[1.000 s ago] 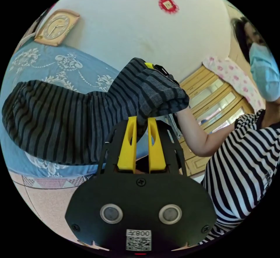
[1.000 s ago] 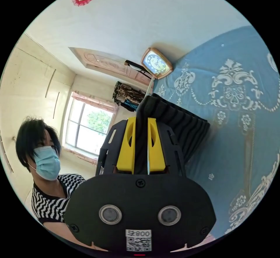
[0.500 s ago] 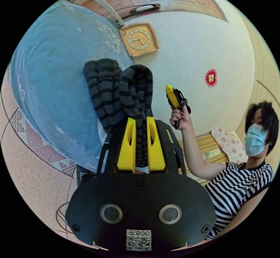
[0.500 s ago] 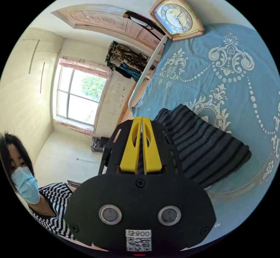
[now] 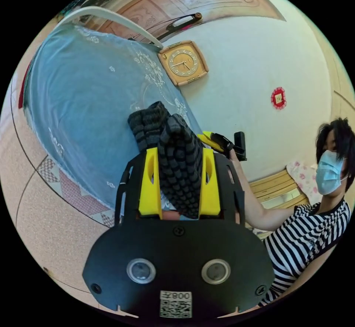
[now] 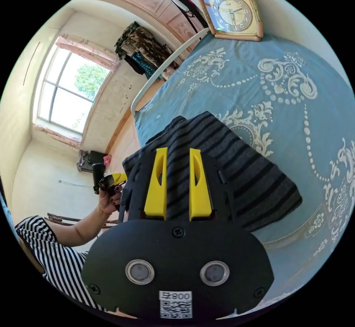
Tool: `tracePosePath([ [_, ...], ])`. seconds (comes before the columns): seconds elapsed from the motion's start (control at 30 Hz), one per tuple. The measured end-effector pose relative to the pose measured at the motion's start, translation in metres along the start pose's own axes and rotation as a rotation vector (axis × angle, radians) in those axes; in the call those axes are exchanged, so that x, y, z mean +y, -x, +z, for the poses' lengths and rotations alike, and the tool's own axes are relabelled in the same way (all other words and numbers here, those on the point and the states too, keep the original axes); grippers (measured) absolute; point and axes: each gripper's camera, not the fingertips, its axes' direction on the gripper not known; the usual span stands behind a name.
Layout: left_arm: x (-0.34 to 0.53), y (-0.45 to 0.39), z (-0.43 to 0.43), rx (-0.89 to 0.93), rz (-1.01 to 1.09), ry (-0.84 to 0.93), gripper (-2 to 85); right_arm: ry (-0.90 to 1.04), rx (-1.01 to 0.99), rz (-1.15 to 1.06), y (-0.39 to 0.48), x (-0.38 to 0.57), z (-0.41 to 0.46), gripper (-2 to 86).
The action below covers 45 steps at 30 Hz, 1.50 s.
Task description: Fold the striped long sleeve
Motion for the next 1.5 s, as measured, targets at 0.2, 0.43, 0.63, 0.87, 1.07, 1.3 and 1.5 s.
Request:
tracePosePath([
  [0.2, -0.029, -0.023, 0.021, -0.158, 0.041, 0.058, 14.0, 0.043, 0.210, -0.061, 0.023, -0.059, 0.033, 10.5],
  [0.43, -0.028, -0.017, 0.023, -0.133, -0.013, 0.053, 10.6, 0.148, 0.207, -0.025, -0.009, -0.111, 0.055, 11.7],
  [0.63, -0.031, -0.027, 0.020, -0.119, 0.041, 0.060, 9.2, 0.246, -0.005, -0.003, -0.028, -0.128, 0.079, 6.8],
  [0.87, -0.033, -0.054, -0.017, -0.045, 0.206, -0.105, 8.5, -0.095, -0.194, -0.197, 0.007, -0.121, 0.001, 4.1],
  [1.07, -0.033, 0.003, -0.005, -0.097, -0.001, -0.077, 9.0, 0.095, -0.098, -0.114, -0.007, -0.152, 0.071, 5.8],
  [1.3, -0.026, 0.020, -0.017, -0.011, -0.092, -0.140, 9.9, -0.007, -0.053, -0.017, -0.041, -0.141, 0.047, 4.6],
  [1.5, -0.016, 0.001, -0.056, -0.040, -0.050, -0.299, 6.4, -0.148, -0.063, -0.155, -0.034, -0.049, -0.007, 1.0],
])
